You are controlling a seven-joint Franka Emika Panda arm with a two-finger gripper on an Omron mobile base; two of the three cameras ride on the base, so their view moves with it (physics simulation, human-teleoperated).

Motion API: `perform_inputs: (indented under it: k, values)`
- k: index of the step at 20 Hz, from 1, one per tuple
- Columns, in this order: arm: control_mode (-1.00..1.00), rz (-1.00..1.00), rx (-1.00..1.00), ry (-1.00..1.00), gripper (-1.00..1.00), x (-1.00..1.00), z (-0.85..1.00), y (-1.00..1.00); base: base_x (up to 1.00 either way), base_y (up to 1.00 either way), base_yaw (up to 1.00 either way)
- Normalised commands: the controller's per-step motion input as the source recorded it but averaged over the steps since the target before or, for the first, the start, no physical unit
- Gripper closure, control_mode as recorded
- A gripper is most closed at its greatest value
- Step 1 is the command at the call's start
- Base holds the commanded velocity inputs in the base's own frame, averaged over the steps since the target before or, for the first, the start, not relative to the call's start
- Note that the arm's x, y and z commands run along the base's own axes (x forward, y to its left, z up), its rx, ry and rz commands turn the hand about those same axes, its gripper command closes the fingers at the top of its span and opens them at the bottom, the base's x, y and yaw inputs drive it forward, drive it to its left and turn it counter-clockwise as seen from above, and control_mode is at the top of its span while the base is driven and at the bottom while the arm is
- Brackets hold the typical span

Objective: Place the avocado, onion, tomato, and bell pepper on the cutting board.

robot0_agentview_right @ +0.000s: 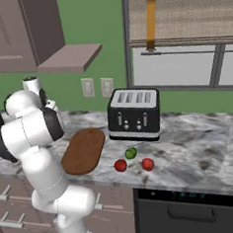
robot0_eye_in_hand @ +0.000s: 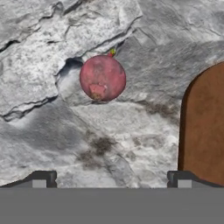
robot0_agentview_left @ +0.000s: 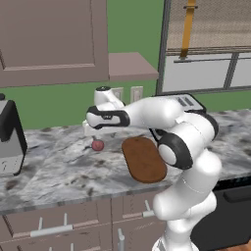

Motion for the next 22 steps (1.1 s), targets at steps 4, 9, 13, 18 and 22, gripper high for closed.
perform_inputs:
  k: [4, 9, 13, 18, 22]
  values:
    - [-1.00, 0.00, 0.00, 0.08, -1.00, 0.27, -0.18, 0.08, 0.00, 0.00, 0.00]
    - [-1.00, 0.00, 0.00, 0.04, -1.00, 0.25, -0.13, 0.03, 0.00, 0.00, 0.00]
    - [-1.00, 0.00, 0.00, 0.05, -1.00, 0.29, -0.14, 0.06, 0.00, 0.00, 0.00]
    - [-1.00, 0.00, 0.00, 0.05, -1.00, 0.26, -0.16, 0.05, 0.00, 0.00, 0.00]
    - [-1.00, 0.00, 0.00, 0.04, -1.00, 0.28, -0.15, 0.03, 0.00, 0.00, 0.00]
